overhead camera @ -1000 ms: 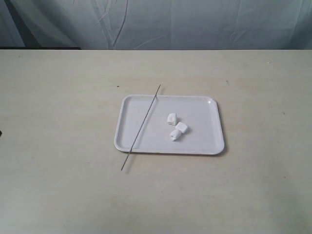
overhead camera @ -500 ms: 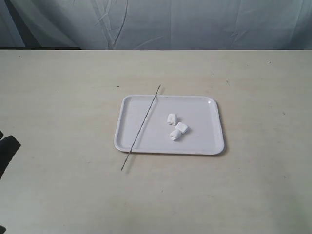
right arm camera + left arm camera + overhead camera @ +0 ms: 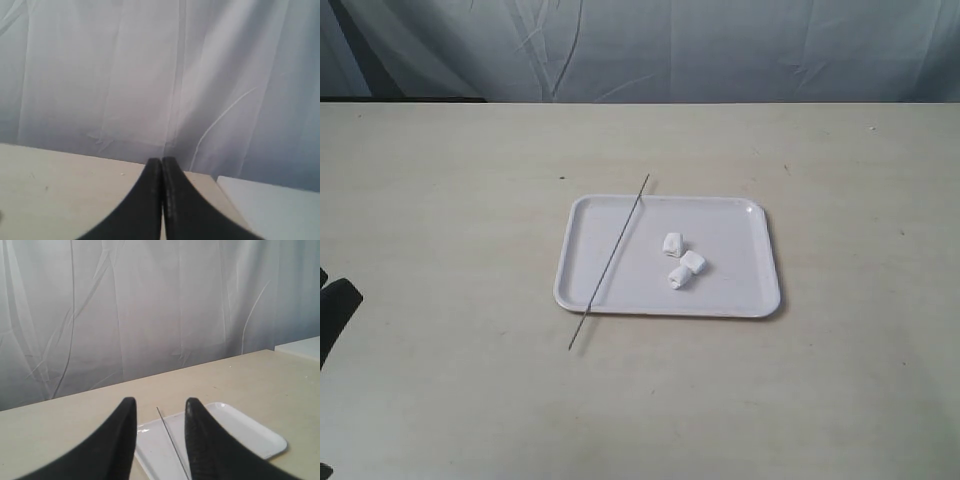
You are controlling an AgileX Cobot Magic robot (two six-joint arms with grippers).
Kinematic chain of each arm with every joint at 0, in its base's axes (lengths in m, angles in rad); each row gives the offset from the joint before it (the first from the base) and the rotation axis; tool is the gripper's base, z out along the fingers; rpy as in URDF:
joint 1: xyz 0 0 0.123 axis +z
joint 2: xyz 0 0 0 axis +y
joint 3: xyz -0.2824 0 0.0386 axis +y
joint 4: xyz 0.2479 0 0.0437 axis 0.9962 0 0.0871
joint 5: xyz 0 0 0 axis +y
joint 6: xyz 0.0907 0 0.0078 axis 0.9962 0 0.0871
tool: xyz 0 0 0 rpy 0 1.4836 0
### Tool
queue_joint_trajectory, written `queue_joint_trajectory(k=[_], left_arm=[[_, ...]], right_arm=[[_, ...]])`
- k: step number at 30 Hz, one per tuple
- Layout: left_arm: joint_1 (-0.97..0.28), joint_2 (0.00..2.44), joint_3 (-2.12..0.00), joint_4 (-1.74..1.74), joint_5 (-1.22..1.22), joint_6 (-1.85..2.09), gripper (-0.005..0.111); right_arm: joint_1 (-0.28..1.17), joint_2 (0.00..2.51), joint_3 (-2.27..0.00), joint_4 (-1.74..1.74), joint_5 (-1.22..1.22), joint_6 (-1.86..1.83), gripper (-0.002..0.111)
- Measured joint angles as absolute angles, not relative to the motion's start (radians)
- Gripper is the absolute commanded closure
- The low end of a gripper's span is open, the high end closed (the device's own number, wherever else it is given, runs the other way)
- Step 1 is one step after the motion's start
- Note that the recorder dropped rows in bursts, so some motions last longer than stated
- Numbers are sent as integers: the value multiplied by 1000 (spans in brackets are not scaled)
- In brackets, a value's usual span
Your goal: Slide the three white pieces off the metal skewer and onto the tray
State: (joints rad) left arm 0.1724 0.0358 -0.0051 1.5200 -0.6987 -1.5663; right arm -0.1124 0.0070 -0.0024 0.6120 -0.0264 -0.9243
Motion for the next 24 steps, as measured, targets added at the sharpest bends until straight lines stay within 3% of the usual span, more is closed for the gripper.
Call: queue_joint_trajectory(k=[14,24], left_arm=[[172,36,-5,1520,-699,-1566,74],[172,36,-5,1520,-699,-1564,74]], right_arm=[[-112,6,-2,77,247,-199,109],[4,6,-2,49,304,-110,109]])
